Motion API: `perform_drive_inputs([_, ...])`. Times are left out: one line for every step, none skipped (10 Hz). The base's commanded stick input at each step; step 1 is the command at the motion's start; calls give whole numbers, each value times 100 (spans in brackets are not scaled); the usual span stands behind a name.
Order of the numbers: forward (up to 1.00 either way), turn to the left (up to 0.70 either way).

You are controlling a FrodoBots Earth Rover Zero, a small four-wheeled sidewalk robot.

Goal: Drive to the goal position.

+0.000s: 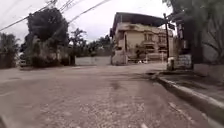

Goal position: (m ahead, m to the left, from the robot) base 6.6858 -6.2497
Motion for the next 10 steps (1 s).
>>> perform_drive_inputs([100, -22])
perform_drive_inputs([100, -33])
perform_drive_inputs([100, -10])
perform_drive_inputs([100, 0])
perform_drive_inputs([100, 0])
perform_drive_inputs([100, 0])
perform_drive_inputs([100, 0])
perform_drive_inputs([100, 0])
perform_drive_inputs([100, -1])
perform_drive_inputs([100, -4])
